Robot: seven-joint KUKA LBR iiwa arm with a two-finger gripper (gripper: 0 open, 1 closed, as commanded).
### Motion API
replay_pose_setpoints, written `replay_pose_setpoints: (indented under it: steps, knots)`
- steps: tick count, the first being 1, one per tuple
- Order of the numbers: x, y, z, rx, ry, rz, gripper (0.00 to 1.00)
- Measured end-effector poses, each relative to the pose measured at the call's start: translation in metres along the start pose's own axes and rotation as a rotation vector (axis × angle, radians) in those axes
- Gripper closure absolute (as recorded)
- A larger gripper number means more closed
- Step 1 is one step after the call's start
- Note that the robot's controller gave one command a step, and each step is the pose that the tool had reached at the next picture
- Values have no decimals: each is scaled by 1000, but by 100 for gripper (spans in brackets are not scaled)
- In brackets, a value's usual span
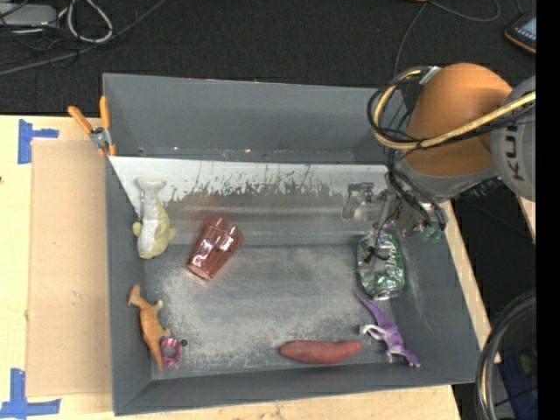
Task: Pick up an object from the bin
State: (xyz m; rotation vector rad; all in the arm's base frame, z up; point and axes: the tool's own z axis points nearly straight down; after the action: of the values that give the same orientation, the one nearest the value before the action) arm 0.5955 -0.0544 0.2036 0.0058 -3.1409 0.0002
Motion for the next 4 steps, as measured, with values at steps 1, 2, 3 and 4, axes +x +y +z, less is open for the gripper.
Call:
replay_pose_setpoints:
  steps: [1, 2, 3, 4]
  knots:
    - [0, 0, 0, 0, 0, 0, 0]
    - [-1, 2, 7, 0, -3, 38, 0]
    - [-14, -6, 27, -2, -1, 113, 0]
    - [-17, -2, 34, 0, -1, 111, 0]
